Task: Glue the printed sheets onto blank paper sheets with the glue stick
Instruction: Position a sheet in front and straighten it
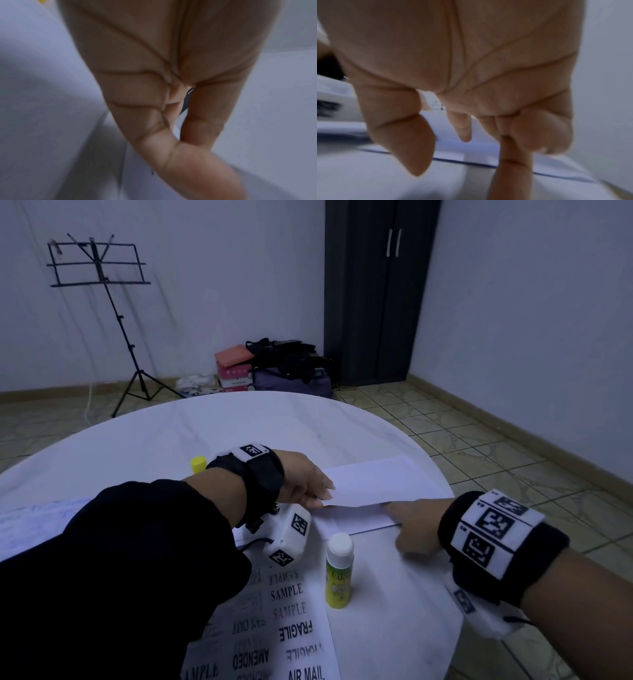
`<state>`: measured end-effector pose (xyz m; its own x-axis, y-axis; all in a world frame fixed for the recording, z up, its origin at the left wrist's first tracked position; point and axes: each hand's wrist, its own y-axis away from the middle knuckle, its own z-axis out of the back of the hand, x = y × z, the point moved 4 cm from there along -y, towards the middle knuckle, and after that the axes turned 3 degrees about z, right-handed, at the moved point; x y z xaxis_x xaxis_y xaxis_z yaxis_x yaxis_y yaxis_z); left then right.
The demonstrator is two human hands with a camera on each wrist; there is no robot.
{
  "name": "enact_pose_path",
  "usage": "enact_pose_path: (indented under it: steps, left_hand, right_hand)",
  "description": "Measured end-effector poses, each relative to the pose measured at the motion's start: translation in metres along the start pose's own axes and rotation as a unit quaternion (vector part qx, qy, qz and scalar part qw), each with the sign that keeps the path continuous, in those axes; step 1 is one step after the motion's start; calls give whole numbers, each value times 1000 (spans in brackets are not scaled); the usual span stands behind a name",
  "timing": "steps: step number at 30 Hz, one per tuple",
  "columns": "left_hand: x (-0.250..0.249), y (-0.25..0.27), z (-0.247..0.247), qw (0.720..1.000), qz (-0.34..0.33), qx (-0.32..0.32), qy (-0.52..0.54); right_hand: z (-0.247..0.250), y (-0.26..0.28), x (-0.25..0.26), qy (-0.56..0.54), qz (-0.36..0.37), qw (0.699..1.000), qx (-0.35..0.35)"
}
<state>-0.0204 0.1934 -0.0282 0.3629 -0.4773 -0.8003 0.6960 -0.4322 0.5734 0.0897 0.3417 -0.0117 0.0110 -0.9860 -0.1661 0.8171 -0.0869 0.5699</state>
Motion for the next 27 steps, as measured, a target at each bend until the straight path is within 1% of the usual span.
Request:
enact_pose_path:
  steps: [1, 2, 4, 6, 8, 9, 10, 11, 12, 14, 16, 17, 18, 19, 21, 22, 24, 25, 26, 27]
  left_hand:
    - [1, -1, 1, 1000, 3, 0, -5]
    - [2, -1, 2, 1000, 4, 0, -10]
    - [3, 0, 4, 1000, 5, 2, -17]
    - [4, 4, 7, 1000, 2, 0, -12]
    - [3, 11, 13, 1000, -8, -9, 6]
    - [4, 16, 16, 1000, -14, -15, 23]
    - [4, 23, 19, 999, -21, -20, 43]
    - [5, 30, 21, 997, -32, -25, 62]
    - [5, 38, 24, 995, -47, -32, 79]
    - [6, 54, 30, 990, -82, -47, 109]
    - [7, 72, 37, 983, -118, -59, 131]
    - [7, 82, 41, 979, -135, -65, 137]
    - [8, 92, 44, 976, -149, -72, 142]
    - [9, 104, 48, 973, -162, -80, 146]
    - [14, 130, 54, 967, -183, -87, 151]
    - [17, 143, 56, 966, -190, -88, 151]
    - [27, 169, 60, 966, -198, -89, 140]
    - [34, 181, 62, 967, -200, -88, 130]
    - [41, 193, 64, 968, -201, -88, 120]
    - [50, 204, 66, 970, -201, -88, 107]
  right_hand:
    - [0, -1, -6, 12, -30, 999, 15]
    - [1, -1, -12, 18, -42, 999, 15]
    - [4, -1, -20, -6, -28, 999, -20]
    - [6, -2, -24, -27, -53, 998, -36]
    - [6, -9, -26, -35, -67, 996, -36]
    - [4, -14, -29, -57, -74, 995, -39]
    - [5, -14, -31, -109, -70, 990, -52]
    - [7, -13, -34, -168, -64, 981, -74]
    - [11, -9, -36, -201, -59, 973, -92]
    - [21, 2, -38, -186, -73, 970, -140]
    - [30, 13, -40, -184, -97, 956, -205]
    - [36, 21, -37, -184, -95, 949, -237]
    - [41, 29, -34, -222, -88, 933, -268]
    - [45, 36, -33, -283, -74, 911, -290]
    - [50, 57, -24, -411, -32, 853, -321]
    - [49, 67, -17, -485, -15, 812, -323]
    - [44, 85, -1, -635, 11, 712, -300]
    - [42, 94, 6, -675, 23, 677, -290]
    - [40, 101, 14, -692, 36, 663, -284]
    - [37, 107, 22, -699, 50, 657, -278]
